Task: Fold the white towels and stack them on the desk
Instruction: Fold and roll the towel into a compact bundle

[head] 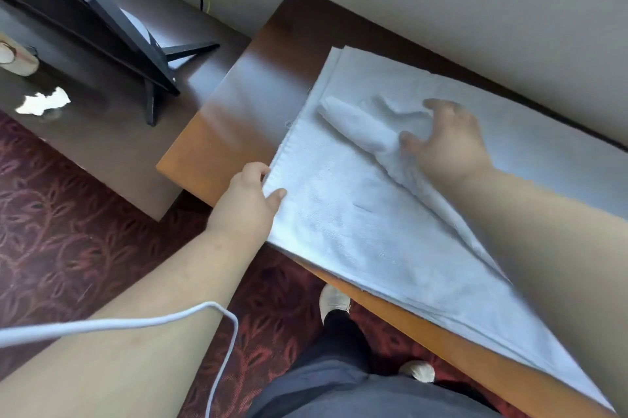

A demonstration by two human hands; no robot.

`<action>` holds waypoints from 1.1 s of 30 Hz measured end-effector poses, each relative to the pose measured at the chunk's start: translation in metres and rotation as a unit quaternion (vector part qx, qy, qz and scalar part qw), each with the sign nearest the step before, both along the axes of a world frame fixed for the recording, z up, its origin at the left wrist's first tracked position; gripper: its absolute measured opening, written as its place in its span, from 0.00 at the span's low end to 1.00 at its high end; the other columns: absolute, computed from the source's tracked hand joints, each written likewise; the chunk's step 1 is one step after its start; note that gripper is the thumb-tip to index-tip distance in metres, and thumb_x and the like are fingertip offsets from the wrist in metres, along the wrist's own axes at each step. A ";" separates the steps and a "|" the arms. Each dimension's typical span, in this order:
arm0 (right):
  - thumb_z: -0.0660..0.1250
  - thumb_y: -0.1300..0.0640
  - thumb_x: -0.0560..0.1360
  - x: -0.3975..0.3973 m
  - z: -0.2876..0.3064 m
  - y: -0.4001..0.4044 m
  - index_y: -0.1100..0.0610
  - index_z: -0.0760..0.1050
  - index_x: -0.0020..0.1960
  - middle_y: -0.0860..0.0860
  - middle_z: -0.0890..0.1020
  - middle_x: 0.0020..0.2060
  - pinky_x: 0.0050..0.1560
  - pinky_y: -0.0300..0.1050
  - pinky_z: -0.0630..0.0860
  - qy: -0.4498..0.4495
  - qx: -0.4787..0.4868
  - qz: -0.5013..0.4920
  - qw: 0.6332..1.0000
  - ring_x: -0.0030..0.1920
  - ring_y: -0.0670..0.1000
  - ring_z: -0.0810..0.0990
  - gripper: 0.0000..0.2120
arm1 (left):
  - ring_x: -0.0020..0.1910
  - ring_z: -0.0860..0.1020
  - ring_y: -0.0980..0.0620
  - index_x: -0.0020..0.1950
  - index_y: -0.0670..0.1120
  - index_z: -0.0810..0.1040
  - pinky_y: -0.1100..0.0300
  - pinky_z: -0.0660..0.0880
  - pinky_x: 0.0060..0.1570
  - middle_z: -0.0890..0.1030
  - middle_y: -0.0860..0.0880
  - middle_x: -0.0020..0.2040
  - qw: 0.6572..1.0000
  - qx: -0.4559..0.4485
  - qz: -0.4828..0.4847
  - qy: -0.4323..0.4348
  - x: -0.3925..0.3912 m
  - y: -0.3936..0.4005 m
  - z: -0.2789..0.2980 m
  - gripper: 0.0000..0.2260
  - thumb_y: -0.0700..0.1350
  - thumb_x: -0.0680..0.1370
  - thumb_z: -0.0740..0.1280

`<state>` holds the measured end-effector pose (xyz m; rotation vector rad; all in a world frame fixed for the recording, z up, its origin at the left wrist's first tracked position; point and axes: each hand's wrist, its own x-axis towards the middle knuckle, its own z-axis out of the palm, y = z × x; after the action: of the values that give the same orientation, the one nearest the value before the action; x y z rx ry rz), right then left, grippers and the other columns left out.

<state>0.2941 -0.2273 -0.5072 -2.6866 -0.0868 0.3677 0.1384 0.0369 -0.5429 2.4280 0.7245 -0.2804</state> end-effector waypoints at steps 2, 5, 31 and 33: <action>0.68 0.40 0.74 0.023 -0.004 -0.015 0.50 0.59 0.77 0.54 0.67 0.73 0.70 0.57 0.65 0.078 -0.059 -0.006 0.995 0.73 0.59 0.63 0.37 | 0.47 0.75 0.50 0.62 0.55 0.69 0.52 0.74 0.46 0.70 0.51 0.56 0.999 0.030 0.005 -0.011 -0.003 -0.003 0.000 0.18 0.56 0.76 0.69; 0.62 0.43 0.75 0.040 -0.010 -0.016 0.51 0.73 0.63 0.53 0.78 0.56 0.56 0.53 0.72 0.063 -0.117 0.040 0.990 0.61 0.61 0.74 0.19 | 0.55 0.72 0.48 0.62 0.55 0.71 0.51 0.74 0.55 0.70 0.50 0.57 0.995 0.095 -0.018 -0.033 0.001 -0.004 0.002 0.19 0.55 0.74 0.71; 0.53 0.46 0.81 -0.140 0.040 0.084 0.51 0.71 0.49 0.48 0.75 0.41 0.37 0.51 0.75 0.027 0.161 0.402 0.901 0.36 0.54 0.75 0.12 | 0.55 0.79 0.43 0.69 0.47 0.73 0.48 0.75 0.60 0.80 0.47 0.59 0.955 -0.275 0.077 0.076 0.216 -0.031 0.027 0.29 0.64 0.74 0.67; 0.53 0.46 0.81 -0.139 0.039 0.084 0.52 0.72 0.50 0.49 0.76 0.41 0.35 0.51 0.75 0.021 0.163 0.414 0.895 0.36 0.54 0.75 0.13 | 0.59 0.77 0.44 0.72 0.49 0.71 0.49 0.73 0.63 0.77 0.48 0.64 0.964 -0.254 0.054 0.058 0.234 -0.036 0.023 0.27 0.60 0.77 0.66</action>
<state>0.1555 -0.1435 -0.4680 -2.1733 -1.1865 0.5913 0.3720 0.0007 -0.5202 1.8921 0.7271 -0.5007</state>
